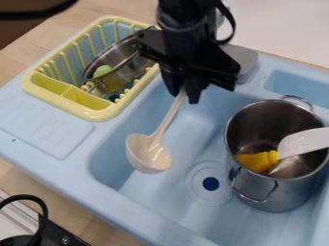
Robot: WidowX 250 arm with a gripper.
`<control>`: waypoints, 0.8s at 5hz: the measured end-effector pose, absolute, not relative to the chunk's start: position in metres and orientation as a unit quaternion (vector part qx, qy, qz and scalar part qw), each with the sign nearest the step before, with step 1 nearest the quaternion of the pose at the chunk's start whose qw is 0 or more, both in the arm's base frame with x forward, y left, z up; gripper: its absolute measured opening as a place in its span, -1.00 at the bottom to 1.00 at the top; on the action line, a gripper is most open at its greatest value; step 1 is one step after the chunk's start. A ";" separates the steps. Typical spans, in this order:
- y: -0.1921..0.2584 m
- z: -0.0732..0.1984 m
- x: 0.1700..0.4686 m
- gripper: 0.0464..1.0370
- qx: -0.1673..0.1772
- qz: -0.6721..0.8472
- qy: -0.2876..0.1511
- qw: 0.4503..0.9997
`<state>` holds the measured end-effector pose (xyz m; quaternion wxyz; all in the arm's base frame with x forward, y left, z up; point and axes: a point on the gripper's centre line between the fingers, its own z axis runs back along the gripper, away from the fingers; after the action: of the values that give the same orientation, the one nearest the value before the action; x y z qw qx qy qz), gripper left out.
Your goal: Put the white laddle at left side of the sink
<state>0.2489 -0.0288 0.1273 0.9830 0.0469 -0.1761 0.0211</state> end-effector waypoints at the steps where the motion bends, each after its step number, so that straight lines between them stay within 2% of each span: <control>1: -0.037 0.122 0.250 -0.62 0.046 0.030 -0.191 0.980; 3: -0.036 0.103 0.238 -0.62 0.031 0.020 -0.169 0.985; 4: -0.030 0.098 0.236 -0.62 0.041 0.022 -0.173 0.984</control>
<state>0.2363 -0.0302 0.0980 0.9838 0.0411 -0.1731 0.0221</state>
